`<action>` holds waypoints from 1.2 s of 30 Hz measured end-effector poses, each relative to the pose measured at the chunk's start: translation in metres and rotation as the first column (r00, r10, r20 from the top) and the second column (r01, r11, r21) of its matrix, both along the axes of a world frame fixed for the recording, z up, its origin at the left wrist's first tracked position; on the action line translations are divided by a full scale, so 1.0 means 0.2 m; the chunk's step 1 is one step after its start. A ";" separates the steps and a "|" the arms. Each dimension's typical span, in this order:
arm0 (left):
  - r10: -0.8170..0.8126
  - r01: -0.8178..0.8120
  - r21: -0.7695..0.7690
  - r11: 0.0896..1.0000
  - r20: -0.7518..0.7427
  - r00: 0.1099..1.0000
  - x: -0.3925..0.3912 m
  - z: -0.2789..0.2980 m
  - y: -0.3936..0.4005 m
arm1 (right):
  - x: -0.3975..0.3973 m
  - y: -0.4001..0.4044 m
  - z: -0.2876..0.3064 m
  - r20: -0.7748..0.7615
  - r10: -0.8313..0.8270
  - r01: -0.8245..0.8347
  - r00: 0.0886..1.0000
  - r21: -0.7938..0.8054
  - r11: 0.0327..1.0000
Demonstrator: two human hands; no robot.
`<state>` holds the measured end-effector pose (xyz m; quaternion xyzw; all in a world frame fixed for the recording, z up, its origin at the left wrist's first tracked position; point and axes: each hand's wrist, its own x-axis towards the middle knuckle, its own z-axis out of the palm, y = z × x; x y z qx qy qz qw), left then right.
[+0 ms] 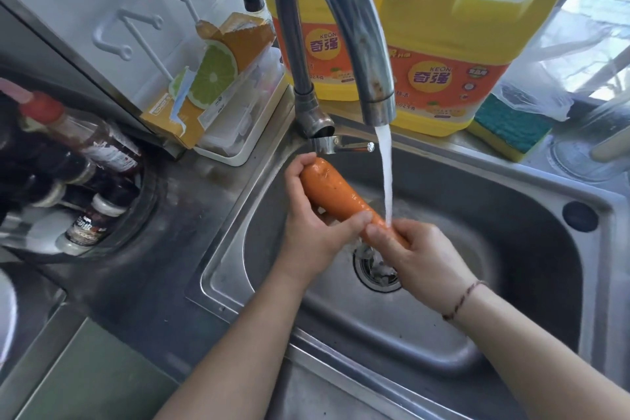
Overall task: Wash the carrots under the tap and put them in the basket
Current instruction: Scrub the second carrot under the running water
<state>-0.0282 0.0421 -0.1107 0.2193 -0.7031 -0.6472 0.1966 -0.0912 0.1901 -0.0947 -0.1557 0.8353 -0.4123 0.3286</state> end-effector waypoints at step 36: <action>-0.494 0.440 0.336 0.832 0.092 0.864 0.04 0.01 0.05 | 0.05 0.40 0.03 -0.221 0.054 -0.034 0.974 0.093 0.995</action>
